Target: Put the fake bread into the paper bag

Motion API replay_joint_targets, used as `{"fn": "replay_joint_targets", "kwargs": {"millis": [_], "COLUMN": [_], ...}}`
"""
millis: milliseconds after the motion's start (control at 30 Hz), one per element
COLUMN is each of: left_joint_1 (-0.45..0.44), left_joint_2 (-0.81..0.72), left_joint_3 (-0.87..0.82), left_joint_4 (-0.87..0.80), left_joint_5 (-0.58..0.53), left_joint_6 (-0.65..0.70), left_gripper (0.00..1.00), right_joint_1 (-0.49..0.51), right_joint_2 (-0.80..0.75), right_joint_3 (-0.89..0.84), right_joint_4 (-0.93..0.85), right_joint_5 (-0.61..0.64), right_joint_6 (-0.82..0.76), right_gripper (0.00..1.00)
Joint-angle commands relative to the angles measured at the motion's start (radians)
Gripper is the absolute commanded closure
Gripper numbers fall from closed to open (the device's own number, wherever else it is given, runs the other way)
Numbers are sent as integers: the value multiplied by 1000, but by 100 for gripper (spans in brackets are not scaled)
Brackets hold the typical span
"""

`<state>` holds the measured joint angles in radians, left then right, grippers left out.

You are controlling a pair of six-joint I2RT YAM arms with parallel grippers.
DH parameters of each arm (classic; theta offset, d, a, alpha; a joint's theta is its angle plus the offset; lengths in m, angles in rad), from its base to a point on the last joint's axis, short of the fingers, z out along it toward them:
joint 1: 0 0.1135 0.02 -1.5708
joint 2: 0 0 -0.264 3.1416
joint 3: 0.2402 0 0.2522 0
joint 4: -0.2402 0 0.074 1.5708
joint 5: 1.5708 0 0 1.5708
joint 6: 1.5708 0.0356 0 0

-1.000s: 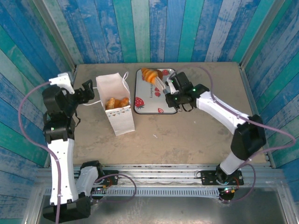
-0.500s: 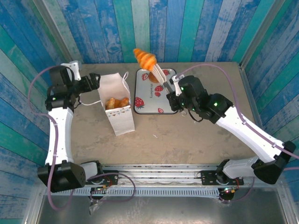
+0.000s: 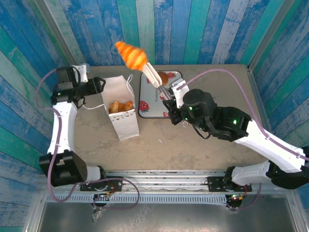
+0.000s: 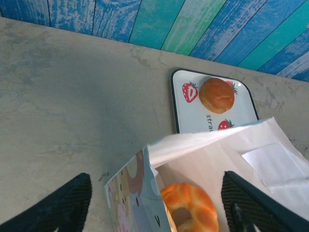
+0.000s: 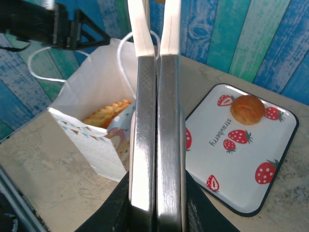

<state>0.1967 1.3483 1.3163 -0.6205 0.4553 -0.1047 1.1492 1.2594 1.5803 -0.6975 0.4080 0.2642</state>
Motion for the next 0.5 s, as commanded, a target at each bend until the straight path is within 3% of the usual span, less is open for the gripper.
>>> {"fn": "replay_joint_targets", "kwargs": {"millis": [0, 133, 267, 467], "left_joint_1": [27, 64, 79, 81], "left_joint_2": [68, 147, 200, 219], "left_joint_3": [49, 110, 145, 152], "left_joint_4": [-5, -29, -42, -58], "left_joint_5": [65, 187, 280, 291], "left_joint_6": [20, 21, 29, 42], "left_gripper": [33, 44, 46, 47], "right_joint_1": [65, 153, 208, 260], "right_joint_2": [-5, 38, 107, 230], "right_joint_3": [48, 102, 173, 328], "right_joint_4": [24, -32, -109, -296], "right_joint_5": [100, 184, 233, 305], "right_joint_6": [6, 34, 62, 97], "right_gripper": [99, 99, 99, 99]}}
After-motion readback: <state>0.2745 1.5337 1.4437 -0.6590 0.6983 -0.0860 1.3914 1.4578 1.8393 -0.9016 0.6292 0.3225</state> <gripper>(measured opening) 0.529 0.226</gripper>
